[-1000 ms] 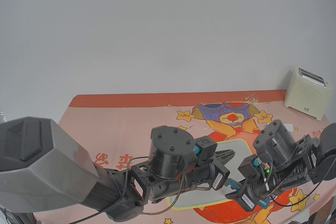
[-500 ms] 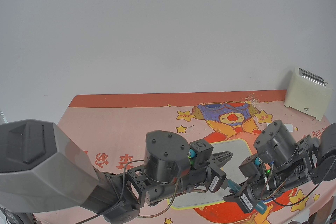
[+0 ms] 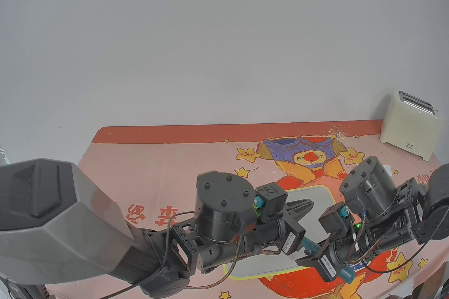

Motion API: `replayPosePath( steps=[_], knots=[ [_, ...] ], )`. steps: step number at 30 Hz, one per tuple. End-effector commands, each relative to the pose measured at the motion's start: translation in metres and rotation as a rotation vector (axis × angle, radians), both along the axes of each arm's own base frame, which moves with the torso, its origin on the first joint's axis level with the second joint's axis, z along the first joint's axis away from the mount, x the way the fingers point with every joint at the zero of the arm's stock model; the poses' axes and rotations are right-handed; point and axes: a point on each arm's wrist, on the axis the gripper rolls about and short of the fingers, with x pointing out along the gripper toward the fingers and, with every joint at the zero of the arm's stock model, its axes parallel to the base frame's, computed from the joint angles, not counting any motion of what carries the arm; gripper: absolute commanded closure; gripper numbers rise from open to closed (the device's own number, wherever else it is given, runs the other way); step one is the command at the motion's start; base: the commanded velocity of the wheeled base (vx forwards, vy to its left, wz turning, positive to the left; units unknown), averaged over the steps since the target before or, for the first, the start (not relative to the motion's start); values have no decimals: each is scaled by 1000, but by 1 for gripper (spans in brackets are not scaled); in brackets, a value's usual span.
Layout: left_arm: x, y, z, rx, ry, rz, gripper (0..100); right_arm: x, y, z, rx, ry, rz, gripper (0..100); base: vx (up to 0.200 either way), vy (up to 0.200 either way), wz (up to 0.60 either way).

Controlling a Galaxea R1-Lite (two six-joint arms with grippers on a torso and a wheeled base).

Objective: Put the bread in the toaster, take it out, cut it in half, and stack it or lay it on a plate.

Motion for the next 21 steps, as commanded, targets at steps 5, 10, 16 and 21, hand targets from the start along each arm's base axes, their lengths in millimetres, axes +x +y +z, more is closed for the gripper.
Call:
replayPosePath(
  steps=[5, 10, 16, 21],
  knots=[
    [4, -6, -13, 22, 16, -1, 100, 3, -2, -1, 0, 1, -15, 100, 0, 0, 0],
    [6, -7, -15, 24, 17, 2, 100, 6, -8, -4, -9, 12, -43, 100, 0, 0, 0],
    [9, -5, -6, -29, -12, 15, 100, 7, -10, -1, 12, 19, -45, 100, 0, 0, 0],
    [15, 5, 6, -68, -23, 39, 100, 9, -8, 4, 59, 41, -88, 100, 0, 0, 0]
  ],
)
